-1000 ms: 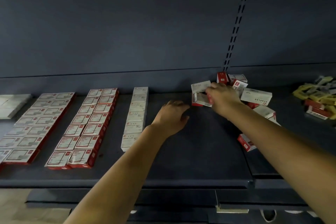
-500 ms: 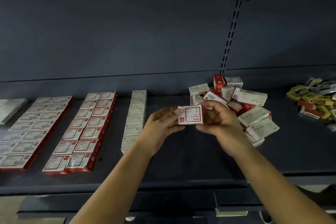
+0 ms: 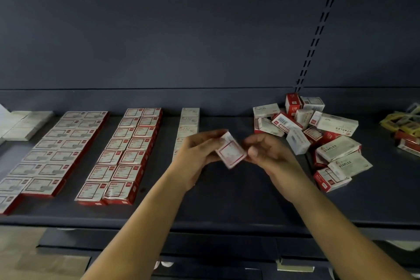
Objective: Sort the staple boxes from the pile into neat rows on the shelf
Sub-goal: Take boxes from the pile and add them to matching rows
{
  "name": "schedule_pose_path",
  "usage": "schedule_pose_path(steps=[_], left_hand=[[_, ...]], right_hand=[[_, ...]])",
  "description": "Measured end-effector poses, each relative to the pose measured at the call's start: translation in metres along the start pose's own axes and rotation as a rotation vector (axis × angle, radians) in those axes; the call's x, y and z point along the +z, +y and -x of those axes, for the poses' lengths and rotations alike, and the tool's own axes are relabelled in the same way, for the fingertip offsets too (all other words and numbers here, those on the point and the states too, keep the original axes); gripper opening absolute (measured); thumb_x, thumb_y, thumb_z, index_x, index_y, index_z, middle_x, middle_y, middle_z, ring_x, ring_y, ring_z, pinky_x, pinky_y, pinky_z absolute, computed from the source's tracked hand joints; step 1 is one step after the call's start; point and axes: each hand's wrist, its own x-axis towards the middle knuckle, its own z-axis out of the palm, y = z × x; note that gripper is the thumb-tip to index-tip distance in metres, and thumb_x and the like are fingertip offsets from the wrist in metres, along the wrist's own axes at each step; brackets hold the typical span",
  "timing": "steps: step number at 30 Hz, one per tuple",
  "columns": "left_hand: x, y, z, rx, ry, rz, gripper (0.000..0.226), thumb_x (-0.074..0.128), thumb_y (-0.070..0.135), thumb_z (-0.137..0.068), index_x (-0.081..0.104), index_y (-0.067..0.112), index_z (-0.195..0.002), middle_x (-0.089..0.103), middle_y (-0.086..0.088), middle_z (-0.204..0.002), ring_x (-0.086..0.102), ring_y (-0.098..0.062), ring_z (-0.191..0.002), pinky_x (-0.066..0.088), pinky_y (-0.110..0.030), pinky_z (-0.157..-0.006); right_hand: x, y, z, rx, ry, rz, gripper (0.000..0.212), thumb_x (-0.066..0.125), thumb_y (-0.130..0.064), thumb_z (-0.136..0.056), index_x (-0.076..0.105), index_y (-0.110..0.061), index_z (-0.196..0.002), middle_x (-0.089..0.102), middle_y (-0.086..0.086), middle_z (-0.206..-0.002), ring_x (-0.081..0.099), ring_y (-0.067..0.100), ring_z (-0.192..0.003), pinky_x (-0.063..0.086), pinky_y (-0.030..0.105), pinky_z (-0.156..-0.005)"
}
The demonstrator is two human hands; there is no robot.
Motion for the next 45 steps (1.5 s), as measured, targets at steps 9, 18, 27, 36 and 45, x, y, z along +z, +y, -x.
schedule_pose_path(steps=[9,18,27,36,45], left_hand=[[-0.034,0.009,0.009,0.057,0.028,-0.09,0.052,0.071,0.021,-0.065,0.062,0.013,-0.116,0.064,-0.008,-0.092,0.064,-0.015,-0.085,0.051,-0.022,-0.072],[-0.095,0.017,0.023,0.17,0.145,0.073,0.026,0.064,0.006,-0.076,0.067,0.007,-0.102,0.072,-0.008,-0.096,0.067,-0.022,-0.094,0.055,-0.031,-0.083],[-0.167,0.035,0.017,0.795,0.163,-1.036,0.036,0.053,0.017,-0.087,0.061,0.003,-0.119,0.059,-0.005,-0.119,0.054,-0.018,-0.113,0.042,-0.015,-0.096],[-0.213,0.051,0.003,0.896,0.024,-1.452,0.05,0.057,0.032,-0.076,0.061,0.002,-0.117,0.063,-0.008,-0.102,0.061,-0.027,-0.093,0.058,-0.04,-0.063],[-0.266,0.054,-0.068,0.494,0.067,-1.467,0.047,0.059,0.024,-0.09,0.048,0.013,-0.134,0.052,-0.003,-0.132,0.047,-0.022,-0.121,0.038,-0.032,-0.1]], right_hand=[[0.055,-0.009,-0.011,0.118,-0.102,-0.034,0.03,0.06,-0.023,-0.08,0.061,-0.008,-0.106,0.07,0.009,-0.086,0.068,0.025,-0.078,0.054,0.029,-0.063],[0.125,0.005,-0.034,0.175,0.128,-0.544,0.019,0.052,0.001,-0.086,0.055,0.006,-0.104,0.068,0.02,-0.099,0.066,0.03,-0.095,0.056,0.035,-0.081],[0.191,0.011,-0.061,0.175,0.175,-0.598,0.027,0.054,0.009,-0.078,0.054,-0.003,-0.102,0.069,0.015,-0.093,0.068,0.027,-0.091,0.057,0.033,-0.074],[0.234,0.02,-0.079,0.191,0.147,-0.459,0.022,0.06,-0.002,-0.079,0.058,-0.001,-0.101,0.067,0.014,-0.096,0.065,0.027,-0.096,0.054,0.036,-0.084],[0.233,0.028,-0.117,-0.226,0.139,1.103,0.038,0.057,-0.025,-0.09,0.055,-0.011,-0.125,0.053,0.002,-0.12,0.049,0.017,-0.112,0.038,0.024,-0.091]])
